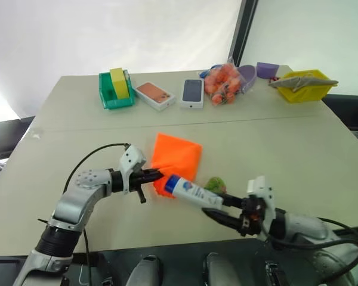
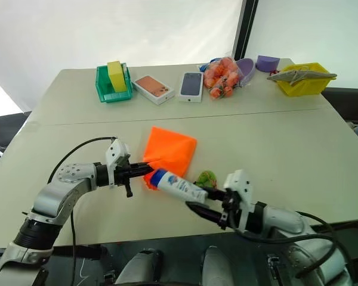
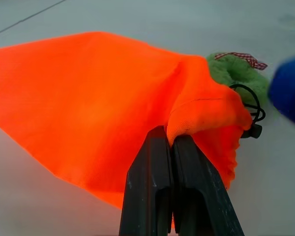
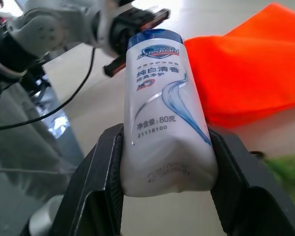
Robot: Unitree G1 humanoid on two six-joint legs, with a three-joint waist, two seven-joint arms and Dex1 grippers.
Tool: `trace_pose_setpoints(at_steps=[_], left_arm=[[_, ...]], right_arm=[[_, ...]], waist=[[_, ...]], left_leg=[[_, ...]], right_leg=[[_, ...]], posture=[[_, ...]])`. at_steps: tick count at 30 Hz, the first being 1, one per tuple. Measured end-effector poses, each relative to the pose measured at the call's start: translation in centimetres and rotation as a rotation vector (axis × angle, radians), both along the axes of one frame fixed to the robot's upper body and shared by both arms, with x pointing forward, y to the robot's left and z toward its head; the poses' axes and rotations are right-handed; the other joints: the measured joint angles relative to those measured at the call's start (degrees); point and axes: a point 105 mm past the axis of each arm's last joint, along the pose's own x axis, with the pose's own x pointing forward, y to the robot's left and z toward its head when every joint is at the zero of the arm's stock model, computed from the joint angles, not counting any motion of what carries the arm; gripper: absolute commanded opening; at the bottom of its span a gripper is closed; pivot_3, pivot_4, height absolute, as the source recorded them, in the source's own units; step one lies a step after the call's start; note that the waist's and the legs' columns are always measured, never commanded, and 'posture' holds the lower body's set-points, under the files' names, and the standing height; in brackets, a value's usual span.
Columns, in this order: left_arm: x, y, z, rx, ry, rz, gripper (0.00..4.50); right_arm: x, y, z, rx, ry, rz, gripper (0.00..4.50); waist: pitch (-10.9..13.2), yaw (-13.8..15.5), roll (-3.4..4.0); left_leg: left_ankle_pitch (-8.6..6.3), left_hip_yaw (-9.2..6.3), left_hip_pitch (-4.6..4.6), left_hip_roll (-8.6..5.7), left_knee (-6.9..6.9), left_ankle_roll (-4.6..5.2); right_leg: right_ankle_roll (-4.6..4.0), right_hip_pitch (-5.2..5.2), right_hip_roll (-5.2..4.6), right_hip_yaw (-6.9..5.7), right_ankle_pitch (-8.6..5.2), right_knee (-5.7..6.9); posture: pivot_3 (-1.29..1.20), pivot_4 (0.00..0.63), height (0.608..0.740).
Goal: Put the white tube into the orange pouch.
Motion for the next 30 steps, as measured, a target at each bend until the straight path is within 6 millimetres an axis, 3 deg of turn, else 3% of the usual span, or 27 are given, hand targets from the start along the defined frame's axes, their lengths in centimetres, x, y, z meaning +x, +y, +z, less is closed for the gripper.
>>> trace_pose_setpoints(at_steps=[7,11,26,30], left_arm=[[-0.2,-0.8,-0.1,-0.005,0.025,-0.033,0.00],[-0.3,-1.0,0.1,-0.011,0.033,-0.040,0.00],[-1.4,-2.1,0.9,-0.018,0.050,-0.076,0.00],[-1.4,-2.6,0.8,-0.029,0.060,-0.068,0.00]], right_arm=[[0.6,2.1,-1.2,-0.072,0.013,-0.007,2.10],[1.3,2.3,-1.8,-0.113,0.016,-0.060,2.10],[6.8,1.3,-1.7,-0.133,-0.079,-0.416,2.10],[8.2,2.4,-1.8,-0.144,-0.089,-0.450,2.10]], waist=[[0.0,0.2,-0.02],[0.0,0.7,-0.05],[-0.1,1.0,-0.06],[-0.1,0.8,-0.05]], left_leg=[[0.01,-0.05,-0.18,-0.02,0.00,0.01],[0.01,-0.06,-0.18,-0.02,0.01,0.01],[0.01,-0.09,-0.17,-0.02,0.01,0.02],[0.02,-0.11,-0.16,-0.01,-0.01,0.02]], right_leg=[[0.02,-0.17,-0.01,0.00,0.02,0.03],[0.02,-0.17,-0.01,-0.01,0.02,0.04],[-0.01,-0.18,0.02,0.00,0.04,0.09],[-0.01,-0.19,0.05,0.01,0.05,0.11]], posture=[[0.00,0.150,0.740],[0.00,0.150,0.740],[0.00,0.150,0.740],[0.00,0.150,0.740]])
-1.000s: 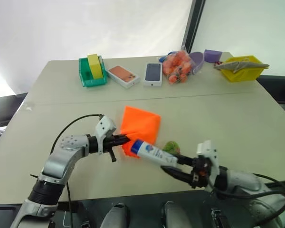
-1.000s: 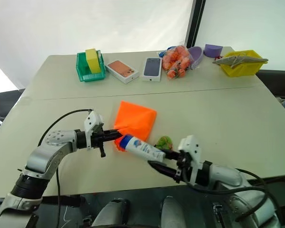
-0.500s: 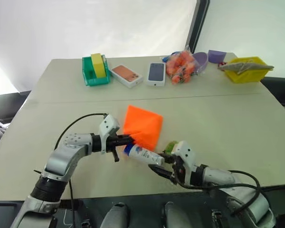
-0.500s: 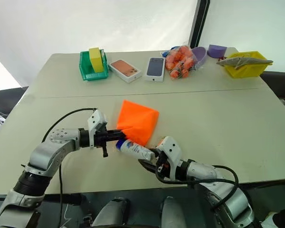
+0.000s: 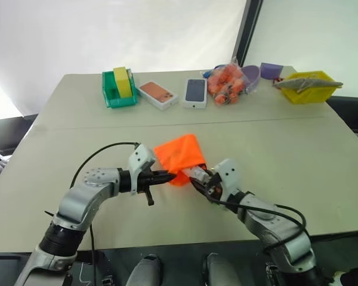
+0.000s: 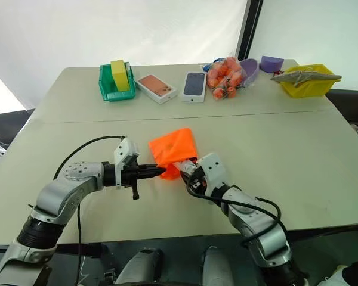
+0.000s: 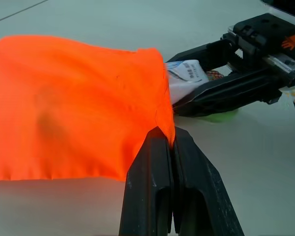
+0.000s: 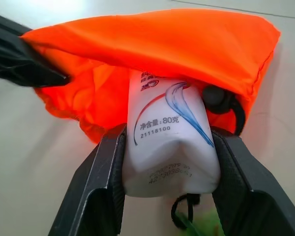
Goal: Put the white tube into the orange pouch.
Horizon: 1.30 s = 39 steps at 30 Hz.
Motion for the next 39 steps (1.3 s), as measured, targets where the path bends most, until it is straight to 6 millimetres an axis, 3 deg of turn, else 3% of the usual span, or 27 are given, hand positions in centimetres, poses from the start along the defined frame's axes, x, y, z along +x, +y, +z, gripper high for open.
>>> trace_pose_setpoints(at_steps=[9,12,15,26,35,39], left_arm=[[-0.4,-0.9,0.2,-0.004,-0.009,-0.016,0.00],[-0.4,-0.7,0.0,0.000,-0.005,-0.008,0.00],[-0.3,-0.4,-0.1,0.007,-0.007,0.005,0.00],[2.1,3.5,-0.9,0.039,-0.029,0.174,0.00],[2.3,5.7,-0.6,0.071,-0.062,0.213,0.00],[2.2,5.4,-0.7,0.061,-0.059,0.207,0.00]], right_arm=[[3.3,2.4,0.1,-0.067,-0.033,-0.055,2.10],[3.3,2.9,0.1,-0.051,-0.025,-0.032,3.12],[2.9,2.5,0.1,-0.054,-0.023,-0.010,4.44],[-3.8,0.2,1.0,-0.056,0.006,0.329,4.44],[-3.0,-3.8,-0.2,-0.239,0.014,0.266,4.44],[-3.2,-3.9,-1.4,-0.283,0.030,0.278,4.44]], waist=[[0.0,-0.4,0.01],[0.0,-0.8,0.01],[0.0,-1.1,0.03],[0.0,-1.1,-0.02],[0.0,-0.9,-0.04],[0.0,-0.9,-0.04]], left_leg=[[0.01,-0.04,0.08,0.00,-0.01,0.00],[0.01,-0.05,0.07,0.00,-0.02,0.00],[0.01,-0.05,0.08,-0.01,-0.02,0.00],[0.00,-0.03,0.12,0.01,-0.01,0.00],[-0.01,0.01,0.11,0.01,-0.02,-0.01],[0.00,0.01,0.06,0.01,-0.01,-0.01]], right_leg=[[-0.05,0.01,0.03,0.02,0.04,0.08],[-0.08,0.03,0.03,0.02,0.06,0.06],[-0.05,0.04,0.03,0.03,0.04,0.06],[0.02,0.09,0.04,0.01,0.00,0.03],[0.00,0.10,0.01,0.01,-0.01,-0.02],[0.01,0.07,0.01,0.01,0.00,-0.02]], posture=[[0.00,0.150,0.740],[0.00,0.150,0.740],[0.00,0.150,0.740],[0.00,0.150,0.740],[0.00,0.150,0.740],[0.00,0.150,0.740]])
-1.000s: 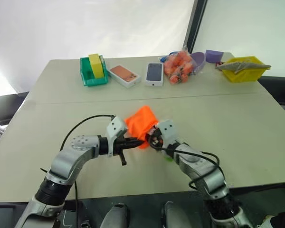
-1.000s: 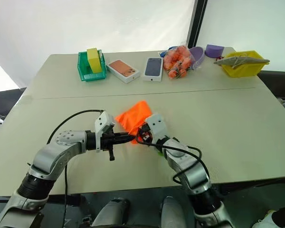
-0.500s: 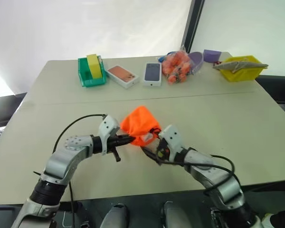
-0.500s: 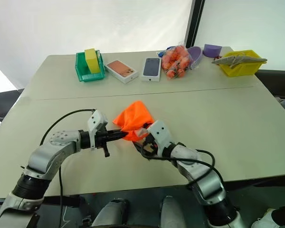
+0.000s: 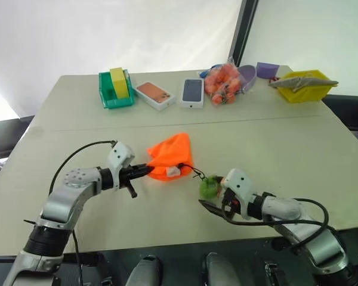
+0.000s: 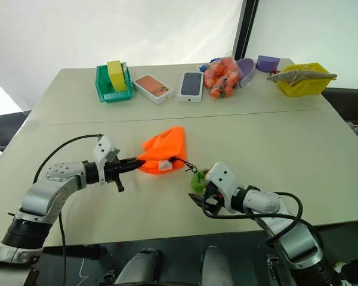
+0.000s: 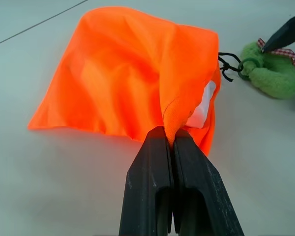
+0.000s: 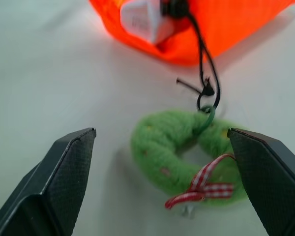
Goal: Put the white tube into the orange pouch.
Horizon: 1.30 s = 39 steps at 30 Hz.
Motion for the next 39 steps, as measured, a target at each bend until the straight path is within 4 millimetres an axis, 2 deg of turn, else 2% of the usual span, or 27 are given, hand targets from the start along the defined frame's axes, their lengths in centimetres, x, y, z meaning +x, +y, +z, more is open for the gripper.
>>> trace_pose_setpoints(at_steps=[1,4,7,9,11,12,13,14,18,21,23,26,29,32,39], left_arm=[[0.0,-0.2,0.0,-0.007,0.001,-0.004,0.00],[-0.2,-1.0,-0.1,-0.031,0.008,-0.021,0.00],[-0.5,-1.5,0.1,-0.054,0.016,-0.040,0.88],[-0.6,-1.6,0.1,-0.062,0.023,-0.045,1.87],[-0.8,-1.7,0.1,-0.076,0.031,-0.052,2.83],[-0.8,-1.7,0.1,-0.076,0.033,-0.051,2.93],[-0.8,-1.6,0.1,-0.076,0.034,-0.048,3.64],[-0.7,-1.5,0.1,-0.077,0.032,-0.042,3.96],[-0.3,-0.8,0.6,-0.090,0.021,-0.012,3.96],[0.0,-0.6,0.9,-0.100,0.013,-0.006,3.96],[0.1,-0.6,1.1,-0.100,0.003,-0.014,3.96],[0.7,-0.8,1.9,-0.100,-0.024,-0.039,3.96],[1.4,-2.0,3.3,-0.096,-0.065,-0.103,3.96],[2.0,-4.2,4.5,-0.089,-0.100,-0.218,3.96],[1.8,-8.7,6.0,-0.010,-0.089,-0.543,3.96]], right_arm=[[0.0,0.0,-0.2,-0.008,0.001,0.002,4.44],[0.2,-0.1,-0.9,-0.044,-0.017,0.001,3.59],[0.5,-0.2,-1.0,-0.069,-0.048,-0.008,2.14],[0.8,-0.3,-1.0,-0.083,-0.064,-0.016,0.97],[1.0,-0.5,-0.8,-0.084,-0.073,-0.024,0.12],[1.0,-0.5,-0.8,-0.081,-0.073,-0.024,0.05],[1.0,-0.6,-0.8,-0.069,-0.068,-0.029,0.00],[0.9,-0.9,-0.7,-0.051,-0.057,-0.038,0.00],[0.3,-2.4,0.3,0.157,0.023,-0.109,0.00],[0.1,-4.1,3.0,0.381,0.021,-0.170,0.00],[-0.1,-5.4,4.3,0.452,0.007,-0.200,0.00],[-0.5,-6.4,4.6,0.479,0.020,-0.227,0.00],[-0.6,-6.7,4.5,0.477,0.022,-0.240,0.00],[-0.3,-6.8,4.6,0.478,0.016,-0.249,0.00],[0.0,-7.1,4.5,0.472,0.008,-0.266,0.00]], waist=[[0.0,0.0,0.00],[0.0,0.0,-0.02],[0.0,-0.1,-0.03],[0.0,-0.1,-0.04],[0.0,0.0,-0.04],[0.0,0.0,-0.04],[0.0,0.0,-0.04],[0.0,0.1,-0.05],[0.0,0.7,-0.07],[0.0,1.0,-0.05],[0.0,1.2,-0.05],[0.0,1.2,-0.05],[0.0,1.2,-0.05],[0.0,1.2,-0.04],[0.0,1.2,-0.03]], left_leg=[[0.00,0.00,0.00,0.00,0.01,0.00],[0.00,0.00,0.03,0.00,0.03,0.00],[0.00,0.00,0.11,0.00,0.02,0.00],[0.00,0.00,0.16,0.00,0.01,0.00],[0.00,0.00,0.17,0.00,0.01,0.00],[0.00,0.00,0.19,0.00,0.01,0.00],[0.00,0.00,0.19,0.00,0.01,0.00],[0.00,0.00,0.18,0.00,0.02,0.00],[0.00,-0.01,0.17,0.00,0.01,0.00],[0.00,0.01,0.19,0.00,0.02,0.00],[0.00,0.01,0.22,0.00,0.02,0.00],[-0.01,0.02,0.20,0.00,0.03,0.00],[-0.01,0.06,0.19,0.00,0.03,0.00],[0.00,0.08,0.15,-0.01,0.06,0.00],[0.00,0.11,0.01,0.00,0.06,0.02]], right_leg=[[0.00,0.01,0.00,0.00,0.00,0.00],[0.00,0.03,0.00,0.00,0.00,0.01],[0.00,0.08,0.00,0.00,0.00,0.01],[0.00,0.13,0.00,0.00,0.00,0.01],[0.00,0.15,0.00,0.00,0.00,0.01],[0.00,0.16,0.00,0.00,0.00,0.01],[0.00,0.17,0.00,0.00,0.00,0.01],[0.00,0.17,0.00,0.00,0.00,0.00],[0.00,0.17,0.00,0.01,0.00,0.00],[0.00,0.18,0.00,0.01,0.00,0.01],[-0.01,0.21,0.00,0.00,0.00,0.01],[-0.01,0.20,0.00,-0.02,-0.01,0.00],[-0.02,0.20,0.00,-0.01,-0.01,-0.02],[-0.01,0.19,0.00,-0.02,-0.01,-0.06],[0.02,0.07,0.01,-0.03,0.01,-0.04]], posture=[[0.00,0.150,0.740],[0.00,0.150,0.740],[0.00,0.150,0.740],[0.00,0.150,0.740],[0.00,0.150,0.740],[0.00,0.150,0.740],[0.00,0.150,0.740],[0.00,0.150,0.740],[0.00,0.150,0.740],[0.00,0.150,0.740],[0.00,0.150,0.740],[0.00,0.150,0.740],[0.00,0.150,0.740],[0.00,0.150,0.740],[0.00,0.150,0.740]])
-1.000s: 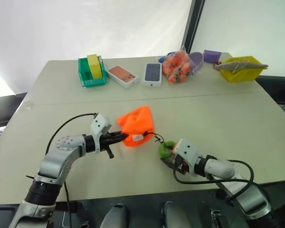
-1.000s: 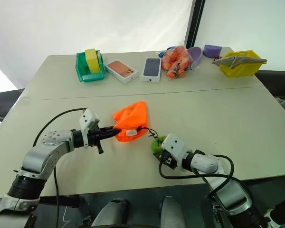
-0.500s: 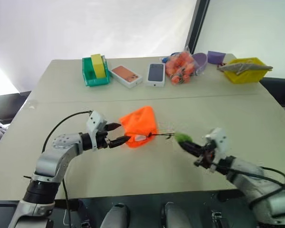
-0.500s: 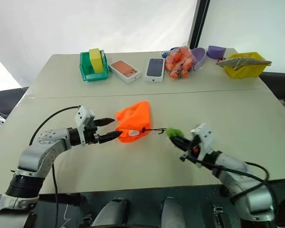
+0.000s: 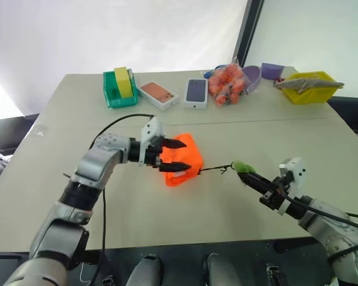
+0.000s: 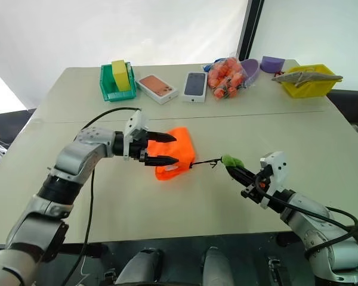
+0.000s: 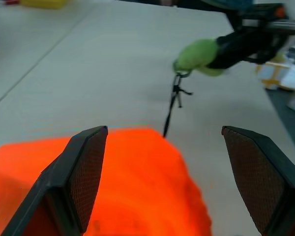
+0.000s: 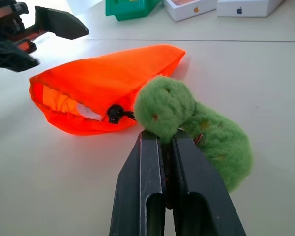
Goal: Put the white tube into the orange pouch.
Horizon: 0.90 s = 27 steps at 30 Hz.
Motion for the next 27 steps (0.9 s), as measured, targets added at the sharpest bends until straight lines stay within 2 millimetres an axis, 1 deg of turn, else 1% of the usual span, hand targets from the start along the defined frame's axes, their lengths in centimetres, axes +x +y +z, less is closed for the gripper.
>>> trace_pose_setpoints(at_steps=[2,4,6,8,11,14,18,21,27], left_arm=[[0.4,-1.2,0.5,0.020,-0.039,-0.046,3.96],[0.7,-2.6,0.2,0.074,-0.096,-0.102,3.96],[0.8,-3.6,-1.0,0.131,-0.129,-0.144,3.96],[1.1,-4.4,-2.6,0.201,-0.151,-0.180,3.96],[1.6,-4.8,-4.0,0.273,-0.178,-0.209,3.96],[2.1,-4.7,-4.8,0.308,-0.188,-0.215,3.96],[2.2,-4.9,-5.4,0.322,-0.189,-0.230,3.96],[1.8,-5.7,-5.5,0.297,-0.167,-0.252,3.96],[1.3,-6.4,-4.5,0.237,-0.113,-0.268,3.96]], right_arm=[[0.0,0.0,0.0,-0.002,-0.002,-0.001,0.00],[0.0,0.0,0.0,-0.002,-0.004,-0.002,0.00],[0.0,-0.1,0.0,-0.004,-0.006,-0.012,0.00],[0.1,-0.5,0.1,-0.008,-0.013,-0.035,0.00],[0.2,-1.3,0.4,-0.016,-0.033,-0.078,0.00],[0.2,-1.7,0.5,-0.019,-0.044,-0.098,0.00],[0.0,-1.8,0.3,-0.021,-0.037,-0.108,0.00],[0.0,-1.9,0.3,-0.022,-0.037,-0.116,0.00],[-0.1,-1.8,0.4,-0.025,-0.043,-0.118,0.00]], waist=[[0.0,0.1,-0.01],[0.0,0.0,-0.01],[0.0,0.0,-0.01],[0.0,0.0,-0.03],[0.0,0.0,-0.03],[0.0,0.0,-0.04],[0.0,0.0,-0.04],[0.0,0.0,-0.04],[0.0,-0.1,-0.03]], left_leg=[[0.00,0.00,-0.01,0.00,0.07,0.00],[0.00,0.01,-0.02,-0.02,0.11,0.00],[0.00,0.01,-0.03,-0.02,0.10,0.00],[0.00,0.01,-0.05,-0.02,0.10,0.01],[0.00,0.01,-0.07,-0.01,0.10,0.01],[0.00,0.01,-0.09,-0.01,0.10,0.02],[-0.01,0.00,-0.10,-0.01,0.10,0.02],[0.00,0.00,-0.11,-0.01,0.11,0.02],[0.00,-0.01,-0.06,-0.01,0.12,0.02]], right_leg=[[0.01,0.04,0.00,0.00,0.00,-0.01],[0.02,0.07,-0.01,0.00,0.00,-0.04],[0.13,0.05,-0.01,0.00,0.05,-0.04],[0.22,0.01,-0.01,-0.01,0.10,-0.02],[0.25,-0.02,0.00,-0.01,0.12,0.00],[0.29,-0.01,0.00,-0.02,0.13,-0.01],[0.38,-0.01,0.00,-0.01,0.15,-0.01],[0.43,-0.01,0.00,-0.01,0.18,-0.01],[0.43,0.01,0.00,-0.01,0.18,0.03]], posture=[[0.00,0.150,0.740],[0.00,0.150,0.740],[0.00,0.150,0.740],[0.00,0.150,0.740],[0.00,0.150,0.740],[0.00,0.150,0.740],[0.00,0.150,0.740],[0.00,0.150,0.740],[0.00,0.150,0.740]])
